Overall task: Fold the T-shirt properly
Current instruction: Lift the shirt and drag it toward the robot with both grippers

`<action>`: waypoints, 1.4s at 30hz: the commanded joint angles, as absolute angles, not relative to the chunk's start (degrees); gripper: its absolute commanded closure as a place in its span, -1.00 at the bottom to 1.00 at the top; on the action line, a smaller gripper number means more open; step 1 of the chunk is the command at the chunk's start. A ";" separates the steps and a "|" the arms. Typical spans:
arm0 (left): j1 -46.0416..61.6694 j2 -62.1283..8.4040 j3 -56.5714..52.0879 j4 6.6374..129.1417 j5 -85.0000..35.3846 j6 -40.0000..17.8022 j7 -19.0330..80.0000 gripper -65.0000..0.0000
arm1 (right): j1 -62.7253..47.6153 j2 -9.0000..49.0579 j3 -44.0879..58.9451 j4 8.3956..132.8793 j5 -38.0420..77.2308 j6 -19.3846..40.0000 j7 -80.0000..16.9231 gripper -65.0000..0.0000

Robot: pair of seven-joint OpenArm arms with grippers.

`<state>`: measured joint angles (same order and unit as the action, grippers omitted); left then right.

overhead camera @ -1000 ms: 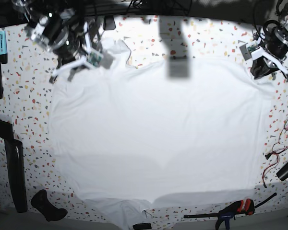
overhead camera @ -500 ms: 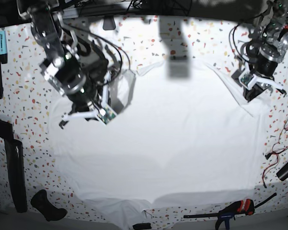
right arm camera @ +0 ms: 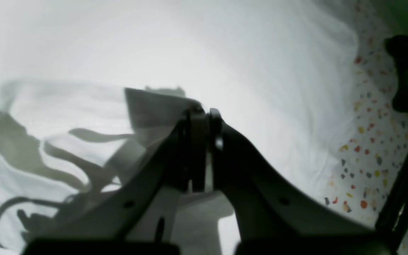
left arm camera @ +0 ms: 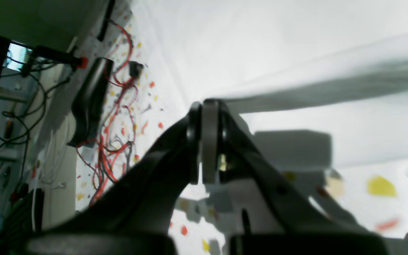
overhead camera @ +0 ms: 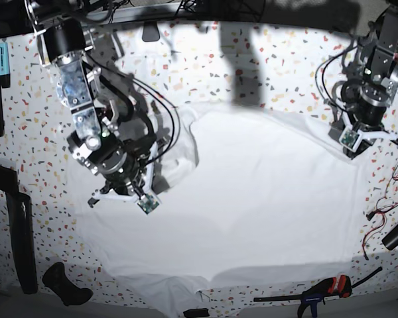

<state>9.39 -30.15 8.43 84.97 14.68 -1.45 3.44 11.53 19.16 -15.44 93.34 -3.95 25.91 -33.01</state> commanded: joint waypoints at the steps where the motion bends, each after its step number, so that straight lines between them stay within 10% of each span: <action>1: 7.99 -31.16 7.97 84.86 14.68 -0.75 2.57 1.00 | 13.43 19.35 -15.14 93.65 -3.86 25.45 -32.05 1.00; 30: -5.61 -31.14 7.99 65.60 13.21 -3.77 -5.15 1.00 | 30.09 16.67 -15.14 74.28 -3.84 24.73 -30.00 1.00; 42: -12.69 -31.09 7.99 64.79 10.31 -14.57 -2.07 1.00 | 31.90 16.38 -15.11 74.22 -2.33 23.18 -30.22 1.00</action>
